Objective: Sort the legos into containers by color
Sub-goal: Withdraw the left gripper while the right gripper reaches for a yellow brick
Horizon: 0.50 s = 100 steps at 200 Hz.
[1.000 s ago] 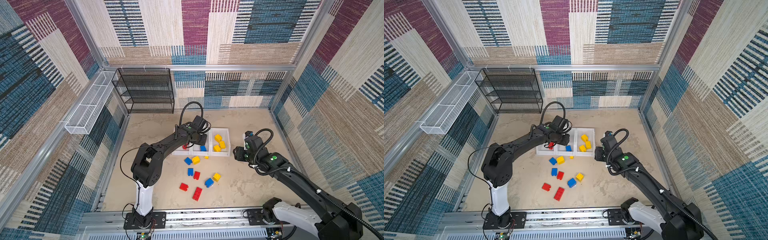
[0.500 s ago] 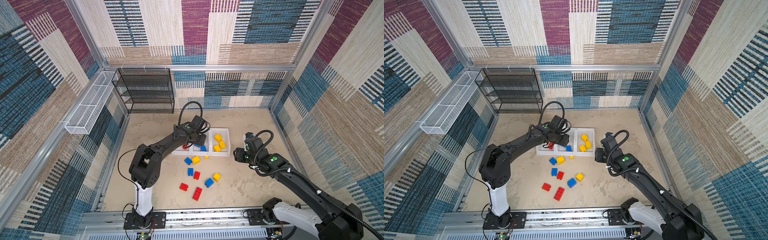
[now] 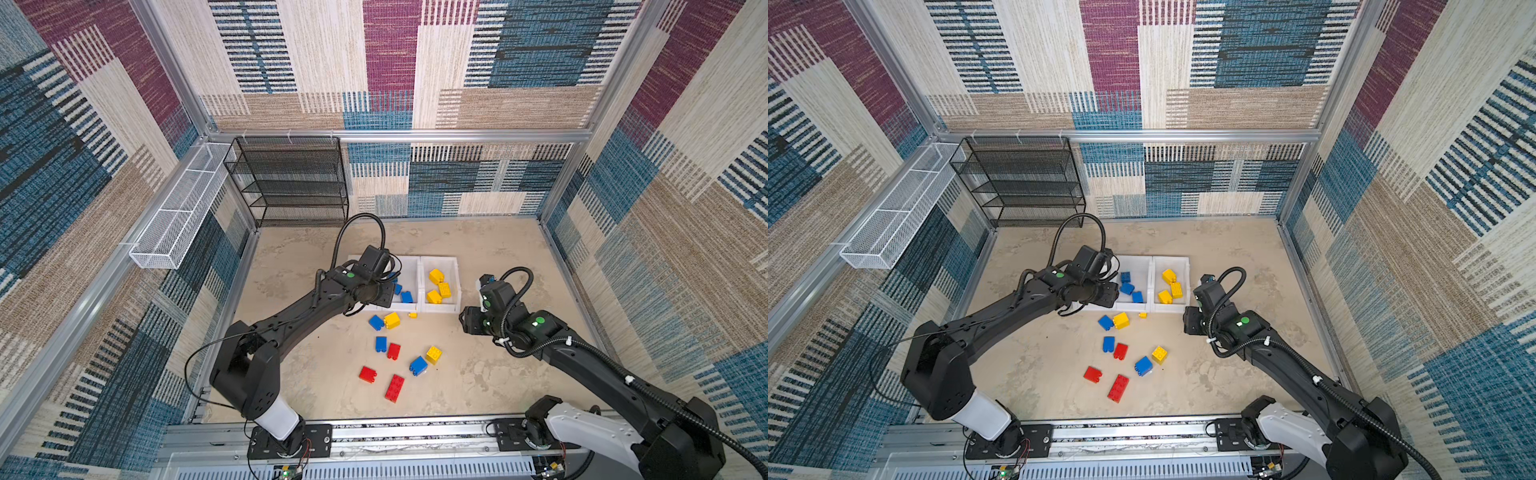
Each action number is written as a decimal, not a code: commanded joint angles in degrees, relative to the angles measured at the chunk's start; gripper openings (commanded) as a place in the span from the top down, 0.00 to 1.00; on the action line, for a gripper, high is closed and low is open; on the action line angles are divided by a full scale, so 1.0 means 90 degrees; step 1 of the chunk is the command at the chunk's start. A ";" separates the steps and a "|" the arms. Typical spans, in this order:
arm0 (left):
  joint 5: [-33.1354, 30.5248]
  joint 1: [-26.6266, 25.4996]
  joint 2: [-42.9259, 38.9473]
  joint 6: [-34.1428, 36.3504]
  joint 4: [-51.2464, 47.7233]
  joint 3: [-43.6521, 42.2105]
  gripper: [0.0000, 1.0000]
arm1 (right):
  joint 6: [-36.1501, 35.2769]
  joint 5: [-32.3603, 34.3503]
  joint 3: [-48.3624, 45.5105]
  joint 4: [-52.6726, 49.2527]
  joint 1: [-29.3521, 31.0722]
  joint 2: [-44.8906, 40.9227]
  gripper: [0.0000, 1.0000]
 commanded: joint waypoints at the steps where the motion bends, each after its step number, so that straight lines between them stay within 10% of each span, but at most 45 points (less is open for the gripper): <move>1: -0.0263 0.0032 -0.0560 -0.0350 0.0087 -0.0588 0.41 | 0.0410 -0.0069 -0.0117 0.0007 0.0463 0.0120 0.39; 100: -0.0455 0.0120 -0.2171 -0.0928 0.0004 -0.2165 0.40 | 0.1534 0.0697 0.0521 0.0100 0.1902 0.1843 0.30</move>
